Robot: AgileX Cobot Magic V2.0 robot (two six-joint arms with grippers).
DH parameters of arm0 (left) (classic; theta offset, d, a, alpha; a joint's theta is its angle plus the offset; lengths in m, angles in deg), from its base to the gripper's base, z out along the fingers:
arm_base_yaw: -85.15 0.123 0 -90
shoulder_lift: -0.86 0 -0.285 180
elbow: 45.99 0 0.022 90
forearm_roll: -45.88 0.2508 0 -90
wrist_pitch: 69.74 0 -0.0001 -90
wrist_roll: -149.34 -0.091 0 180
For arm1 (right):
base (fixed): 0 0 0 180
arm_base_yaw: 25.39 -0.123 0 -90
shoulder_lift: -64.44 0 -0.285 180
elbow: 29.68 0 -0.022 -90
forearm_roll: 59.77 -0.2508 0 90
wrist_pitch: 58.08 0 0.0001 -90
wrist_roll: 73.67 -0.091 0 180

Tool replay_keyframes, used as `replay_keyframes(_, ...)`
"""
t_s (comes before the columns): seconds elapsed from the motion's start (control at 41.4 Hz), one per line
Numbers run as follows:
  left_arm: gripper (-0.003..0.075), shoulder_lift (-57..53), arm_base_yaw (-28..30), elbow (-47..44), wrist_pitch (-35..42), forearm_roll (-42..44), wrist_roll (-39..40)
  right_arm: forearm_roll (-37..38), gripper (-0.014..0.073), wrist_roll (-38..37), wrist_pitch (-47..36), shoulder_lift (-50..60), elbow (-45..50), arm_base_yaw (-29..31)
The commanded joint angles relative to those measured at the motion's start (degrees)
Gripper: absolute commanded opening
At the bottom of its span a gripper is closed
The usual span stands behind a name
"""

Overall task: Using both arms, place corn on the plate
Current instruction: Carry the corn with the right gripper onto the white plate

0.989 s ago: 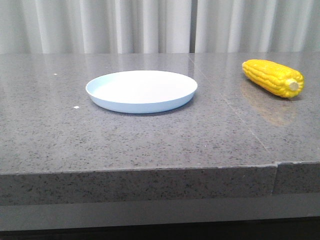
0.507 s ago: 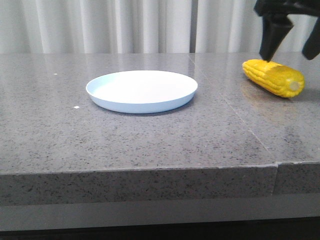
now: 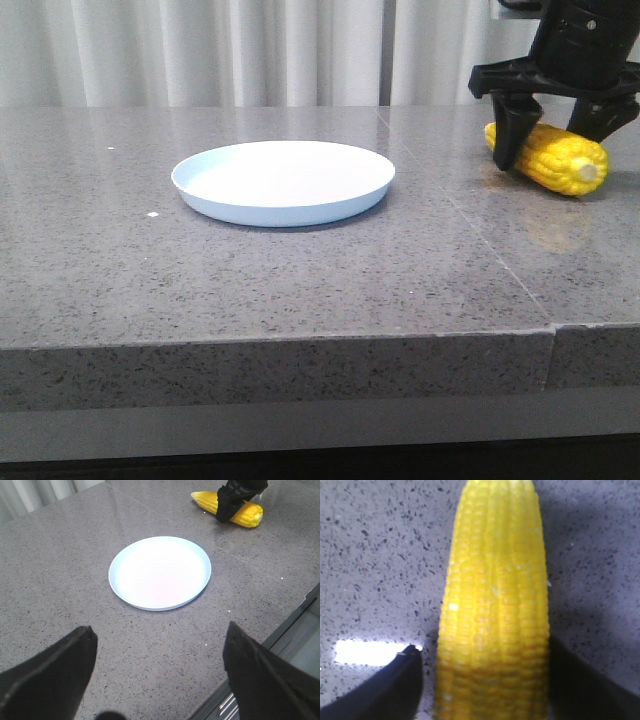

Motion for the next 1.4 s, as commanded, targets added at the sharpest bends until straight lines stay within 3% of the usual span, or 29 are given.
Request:
replay_keyframes(0.0,0.0515,0.13,-0.40,1.45,3.97,-0.86,0.45,-0.08,0.0316,0.76,-0.16,2.41,-1.94,0.08)
replay_keyframes(0.097,0.0515,0.13,-0.40,1.45,3.97,-0.86,0.45,-0.08,0.0241,0.76,0.06,3.18,-1.94,0.08)
replay_keyframes(0.362,0.0515,0.13,-0.40,1.45,4.06,-0.86,0.45,-0.20,0.0241,0.90,1.17,10.55,-1.94,-1.11)
replay_keyframes(0.748,0.0515,0.13,-0.40,1.45,4.06,-0.86,0.45,-0.52,0.0243,1.20,1.30,19.87,-2.54,-13.60)
replay_keyframes(1.038,0.0515,0.13,-0.40,1.45,4.06,-0.86,0.45,-0.58,0.0243,-0.93,4.21,13.12,-10.12,-23.37)
replay_keyframes(1.375,0.0515,0.13,-0.40,1.45,4.06,-0.86,0.45,-0.58,0.0288,-15.08,-2.72,2.10,-12.01,-24.94)
